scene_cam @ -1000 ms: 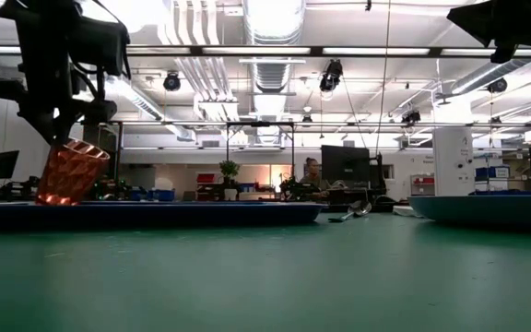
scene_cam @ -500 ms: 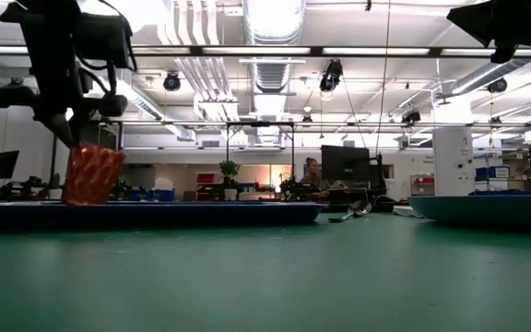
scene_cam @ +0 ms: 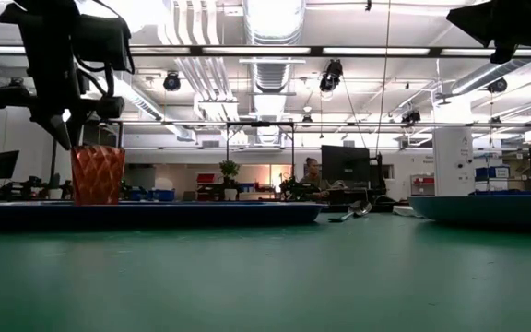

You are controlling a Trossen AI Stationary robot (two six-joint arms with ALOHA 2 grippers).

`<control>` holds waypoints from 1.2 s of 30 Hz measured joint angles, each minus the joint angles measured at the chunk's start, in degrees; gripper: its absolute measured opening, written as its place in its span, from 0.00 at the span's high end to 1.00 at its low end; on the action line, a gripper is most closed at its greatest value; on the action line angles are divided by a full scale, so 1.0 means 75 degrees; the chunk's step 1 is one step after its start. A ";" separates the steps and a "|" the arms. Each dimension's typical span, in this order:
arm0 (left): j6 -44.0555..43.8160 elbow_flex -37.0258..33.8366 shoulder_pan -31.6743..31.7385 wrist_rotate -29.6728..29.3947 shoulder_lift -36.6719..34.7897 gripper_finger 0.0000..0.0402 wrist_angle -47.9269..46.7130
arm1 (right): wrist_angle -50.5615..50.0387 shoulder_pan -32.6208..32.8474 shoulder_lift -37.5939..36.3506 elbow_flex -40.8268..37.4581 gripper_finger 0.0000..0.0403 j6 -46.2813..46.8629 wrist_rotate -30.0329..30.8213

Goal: Pick and place plate/cup/fork/spoon on tray
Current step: Put the red cup to the top left on the blue serving tray, then put the orange fork to the bottom right on the blue serving tray

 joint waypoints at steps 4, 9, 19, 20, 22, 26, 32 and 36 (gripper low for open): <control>0.0690 0.0263 0.0000 -0.0002 -0.0090 0.93 -0.0010 | -0.0041 0.0001 0.0000 0.0000 0.98 0.0002 0.0000; 0.1443 0.0835 -0.0003 0.0086 -0.0146 0.93 0.0005 | -0.0084 0.0001 0.0000 0.0000 0.98 0.0003 -0.0001; 0.2175 0.1562 -0.0750 0.1626 0.0193 0.93 0.1122 | 0.0008 -0.0001 0.0000 0.0000 0.98 -0.0104 -0.0005; 0.2172 0.1577 -0.0915 0.1647 0.0260 0.93 0.1265 | 0.0108 -0.0001 0.0000 0.0000 0.98 -0.0145 -0.0006; 0.2107 0.1661 -0.1278 0.1691 0.0422 0.93 0.1455 | 0.0261 0.0001 -0.0003 0.0000 0.98 -0.0267 -0.0013; 0.1595 0.2035 -0.2064 0.1727 0.0862 0.93 0.1589 | 0.0312 0.0002 0.0000 0.0127 0.98 -0.0497 -0.0023; 0.1280 0.2618 -0.3418 0.2867 0.1830 0.93 0.3121 | 0.0311 0.0001 0.0000 0.0354 0.98 -0.0447 -0.0099; -0.0064 0.2866 -0.4430 0.3874 0.2667 0.93 0.3614 | 0.0359 0.0002 0.0000 0.0431 0.98 -0.0586 -0.0520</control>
